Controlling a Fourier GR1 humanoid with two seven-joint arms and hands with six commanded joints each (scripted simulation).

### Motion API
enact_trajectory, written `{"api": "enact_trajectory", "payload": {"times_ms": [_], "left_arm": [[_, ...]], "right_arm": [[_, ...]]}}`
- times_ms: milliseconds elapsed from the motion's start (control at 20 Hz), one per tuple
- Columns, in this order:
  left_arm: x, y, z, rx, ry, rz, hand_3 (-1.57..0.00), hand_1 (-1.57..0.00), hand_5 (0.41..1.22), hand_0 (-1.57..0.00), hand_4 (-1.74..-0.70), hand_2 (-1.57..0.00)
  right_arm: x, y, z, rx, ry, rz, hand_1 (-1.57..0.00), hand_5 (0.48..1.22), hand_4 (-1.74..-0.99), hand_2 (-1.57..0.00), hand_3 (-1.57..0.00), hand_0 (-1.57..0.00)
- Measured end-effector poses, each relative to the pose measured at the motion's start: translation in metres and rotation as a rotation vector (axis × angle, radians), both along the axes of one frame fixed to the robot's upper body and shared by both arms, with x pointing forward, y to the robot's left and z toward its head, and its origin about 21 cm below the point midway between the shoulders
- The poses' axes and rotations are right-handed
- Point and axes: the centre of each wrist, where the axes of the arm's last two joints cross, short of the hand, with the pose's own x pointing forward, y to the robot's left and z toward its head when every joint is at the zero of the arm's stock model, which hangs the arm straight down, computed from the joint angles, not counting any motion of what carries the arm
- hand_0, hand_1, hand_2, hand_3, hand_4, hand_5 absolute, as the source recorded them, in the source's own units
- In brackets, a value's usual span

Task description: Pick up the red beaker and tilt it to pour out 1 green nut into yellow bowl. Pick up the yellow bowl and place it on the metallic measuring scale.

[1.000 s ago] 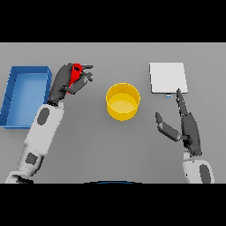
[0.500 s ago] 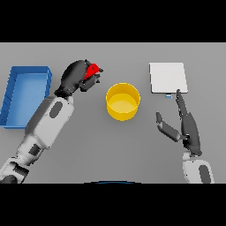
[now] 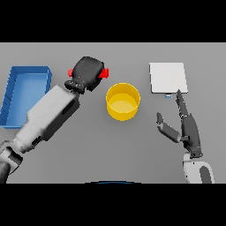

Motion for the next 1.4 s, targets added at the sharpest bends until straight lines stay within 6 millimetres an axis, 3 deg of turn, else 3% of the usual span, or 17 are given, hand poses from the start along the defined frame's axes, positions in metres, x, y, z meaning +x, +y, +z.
{"api": "enact_trajectory", "payload": {"times_ms": [200,350,600,1000,1400], "left_arm": [[0.004,-0.021,0.015,0.217,-0.012,-0.096,-1.28,-1.57,1.215,-1.57,-1.70,-1.57],[0.004,-0.037,0.017,0.352,-0.019,-0.200,-1.42,-1.57,1.218,-1.57,-1.72,-1.57],[0.003,-0.051,0.015,0.603,-0.054,-0.299,-1.52,-1.57,1.220,-1.57,-1.73,-1.57],[0.006,-0.069,0.015,0.858,-0.139,-0.382,-1.56,-1.57,1.221,-1.57,-1.74,-1.57],[0.010,-0.089,0.024,1.098,-0.206,-0.454,-1.57,-1.57,1.221,-1.57,-1.73,-1.57]], "right_arm": [[0.002,-0.001,-0.003,0.048,0.015,0.001,0.00,0.678,-1.292,0.00,0.00,0.00],[0.002,0.000,-0.004,0.071,0.020,-0.020,0.00,0.657,-1.294,0.00,0.00,0.00],[0.002,0.002,-0.008,0.089,0.026,-0.017,0.00,0.634,-1.291,0.00,0.00,0.00],[0.001,0.004,-0.010,0.046,0.030,-0.044,0.00,0.588,-1.270,0.00,0.00,0.00],[0.004,0.007,-0.009,0.023,0.008,-0.053,0.00,0.591,-1.206,0.00,0.00,0.00]]}}
